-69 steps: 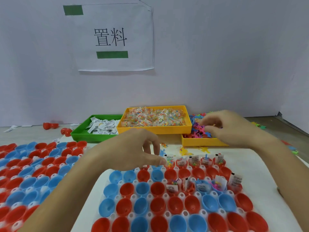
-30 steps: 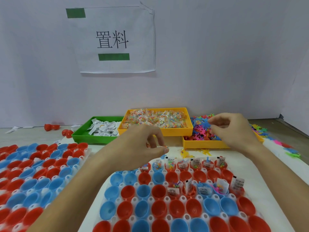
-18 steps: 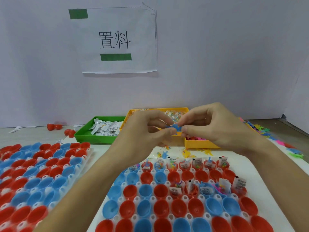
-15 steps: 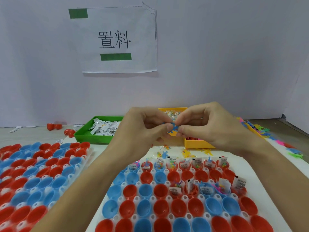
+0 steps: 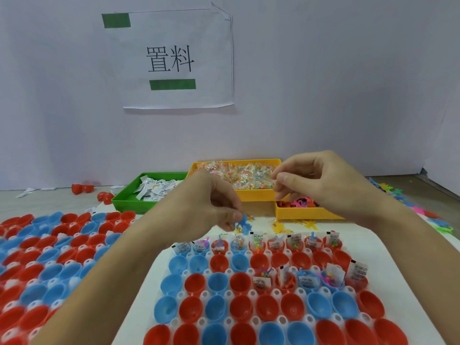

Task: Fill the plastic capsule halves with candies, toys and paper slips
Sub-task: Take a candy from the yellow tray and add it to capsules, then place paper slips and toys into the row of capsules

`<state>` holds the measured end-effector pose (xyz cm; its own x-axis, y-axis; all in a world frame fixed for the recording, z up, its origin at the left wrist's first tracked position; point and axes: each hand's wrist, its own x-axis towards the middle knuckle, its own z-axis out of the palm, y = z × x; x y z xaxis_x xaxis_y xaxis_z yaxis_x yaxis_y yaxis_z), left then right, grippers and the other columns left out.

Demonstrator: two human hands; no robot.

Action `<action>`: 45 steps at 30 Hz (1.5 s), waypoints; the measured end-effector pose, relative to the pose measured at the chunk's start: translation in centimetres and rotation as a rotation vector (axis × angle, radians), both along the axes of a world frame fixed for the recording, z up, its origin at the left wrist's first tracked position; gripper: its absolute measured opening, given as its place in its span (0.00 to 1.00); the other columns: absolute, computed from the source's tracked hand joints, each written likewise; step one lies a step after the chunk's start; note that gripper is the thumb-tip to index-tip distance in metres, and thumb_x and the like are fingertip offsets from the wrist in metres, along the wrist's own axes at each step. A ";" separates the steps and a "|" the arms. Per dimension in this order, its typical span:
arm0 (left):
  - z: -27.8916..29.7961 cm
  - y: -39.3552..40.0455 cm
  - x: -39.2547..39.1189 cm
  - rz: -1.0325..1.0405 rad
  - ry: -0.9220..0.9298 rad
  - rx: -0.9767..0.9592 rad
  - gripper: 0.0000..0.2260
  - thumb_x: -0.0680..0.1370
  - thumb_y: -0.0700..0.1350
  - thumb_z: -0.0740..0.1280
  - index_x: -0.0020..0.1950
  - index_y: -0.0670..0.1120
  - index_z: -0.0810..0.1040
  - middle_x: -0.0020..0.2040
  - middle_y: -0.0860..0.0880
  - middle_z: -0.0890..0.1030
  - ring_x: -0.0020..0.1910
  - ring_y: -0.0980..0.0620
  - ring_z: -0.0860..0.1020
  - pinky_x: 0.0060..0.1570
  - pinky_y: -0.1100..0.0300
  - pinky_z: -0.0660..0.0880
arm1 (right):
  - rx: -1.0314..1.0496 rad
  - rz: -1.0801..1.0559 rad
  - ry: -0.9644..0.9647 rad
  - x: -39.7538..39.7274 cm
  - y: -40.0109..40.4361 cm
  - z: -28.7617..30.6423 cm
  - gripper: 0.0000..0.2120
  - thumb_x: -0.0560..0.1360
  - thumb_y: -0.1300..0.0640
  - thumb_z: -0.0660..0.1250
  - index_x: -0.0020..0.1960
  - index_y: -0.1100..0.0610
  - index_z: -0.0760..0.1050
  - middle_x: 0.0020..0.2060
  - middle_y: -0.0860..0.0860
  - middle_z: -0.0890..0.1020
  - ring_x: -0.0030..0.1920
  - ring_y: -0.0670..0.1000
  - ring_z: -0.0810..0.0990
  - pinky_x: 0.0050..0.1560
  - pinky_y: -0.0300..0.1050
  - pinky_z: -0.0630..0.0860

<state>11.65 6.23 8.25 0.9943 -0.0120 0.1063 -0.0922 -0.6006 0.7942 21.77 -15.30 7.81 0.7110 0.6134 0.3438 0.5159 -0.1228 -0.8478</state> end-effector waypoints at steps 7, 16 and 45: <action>-1.3 -0.6 0.0 -0.147 0.249 0.380 0.02 0.73 0.39 0.75 0.42 0.45 0.84 0.37 0.48 0.86 0.36 0.52 0.84 0.46 0.51 0.82 | -0.143 -0.162 0.006 2.3 -1.9 -1.2 0.07 0.80 0.60 0.68 0.48 0.54 0.84 0.40 0.50 0.87 0.42 0.49 0.87 0.44 0.43 0.83; -2.8 -1.3 0.5 -0.202 0.276 0.422 0.05 0.72 0.38 0.76 0.39 0.47 0.83 0.34 0.49 0.85 0.31 0.56 0.81 0.39 0.61 0.79 | -0.315 -0.508 -0.147 5.6 -4.1 -4.0 0.07 0.78 0.59 0.69 0.47 0.50 0.84 0.42 0.42 0.83 0.45 0.38 0.78 0.42 0.34 0.70; -3.8 -1.6 0.9 -0.280 0.291 0.496 0.05 0.71 0.41 0.76 0.40 0.49 0.83 0.33 0.58 0.82 0.31 0.64 0.79 0.36 0.67 0.76 | -0.673 -0.205 -0.157 4.4 -1.9 -5.1 0.16 0.83 0.45 0.59 0.46 0.48 0.84 0.43 0.41 0.84 0.46 0.40 0.81 0.47 0.38 0.73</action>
<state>12.53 4.63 4.47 0.9336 -0.2540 -0.2526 -0.1213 -0.8877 0.4442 26.21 -17.21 2.76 0.8077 0.5878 0.0459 0.5361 -0.6999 -0.4719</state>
